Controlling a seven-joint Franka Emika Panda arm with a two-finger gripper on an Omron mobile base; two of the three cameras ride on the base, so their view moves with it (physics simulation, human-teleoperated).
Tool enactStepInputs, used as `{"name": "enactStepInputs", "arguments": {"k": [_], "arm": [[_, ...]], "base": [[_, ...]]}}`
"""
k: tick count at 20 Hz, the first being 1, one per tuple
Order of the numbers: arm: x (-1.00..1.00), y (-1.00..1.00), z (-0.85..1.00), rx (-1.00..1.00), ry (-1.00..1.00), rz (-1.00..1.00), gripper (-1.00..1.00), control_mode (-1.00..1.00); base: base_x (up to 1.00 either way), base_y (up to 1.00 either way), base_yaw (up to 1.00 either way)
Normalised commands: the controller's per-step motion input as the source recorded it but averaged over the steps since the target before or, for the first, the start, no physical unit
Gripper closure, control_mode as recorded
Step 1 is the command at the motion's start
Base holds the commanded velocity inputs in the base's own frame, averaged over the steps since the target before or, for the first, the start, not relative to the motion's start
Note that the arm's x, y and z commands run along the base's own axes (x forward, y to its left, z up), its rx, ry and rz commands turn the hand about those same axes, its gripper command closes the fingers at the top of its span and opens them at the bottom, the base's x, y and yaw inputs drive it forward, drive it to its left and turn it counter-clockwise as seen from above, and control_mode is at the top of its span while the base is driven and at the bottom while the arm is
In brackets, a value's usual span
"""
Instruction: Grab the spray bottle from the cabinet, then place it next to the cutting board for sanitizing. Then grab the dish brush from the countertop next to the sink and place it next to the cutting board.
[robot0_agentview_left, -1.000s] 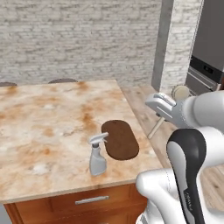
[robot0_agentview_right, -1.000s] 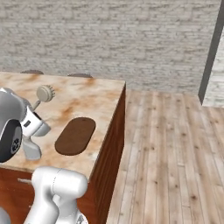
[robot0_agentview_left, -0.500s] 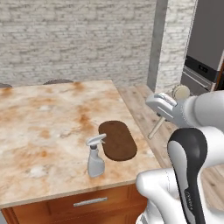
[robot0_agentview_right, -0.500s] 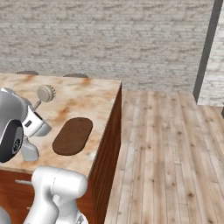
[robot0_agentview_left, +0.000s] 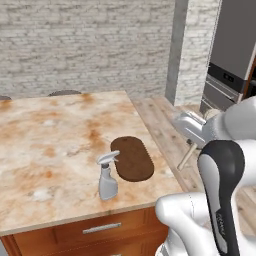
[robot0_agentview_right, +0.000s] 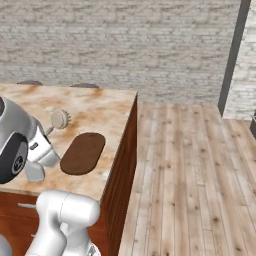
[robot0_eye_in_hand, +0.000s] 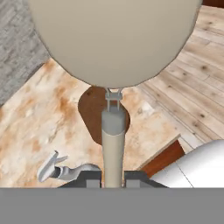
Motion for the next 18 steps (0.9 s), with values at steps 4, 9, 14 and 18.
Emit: {"name": "enactStepInputs", "arguments": {"k": [4,9,14,18], "arm": [[0.50,0.02,-0.59,0.00,0.32,-0.04,1.00,-1.00],[0.50,-0.02,-0.67,0.02,0.25,0.13,1.00,-1.00],[0.43,0.02,-0.68,0.00,0.14,0.21,1.00,-1.00],[0.36,0.02,-0.51,-0.07,-0.01,0.18,1.00,-1.00]], "base": [[0.00,0.00,0.00],[0.00,0.00,0.00],[0.00,0.00,0.00],[0.00,0.00,0.00]]}}
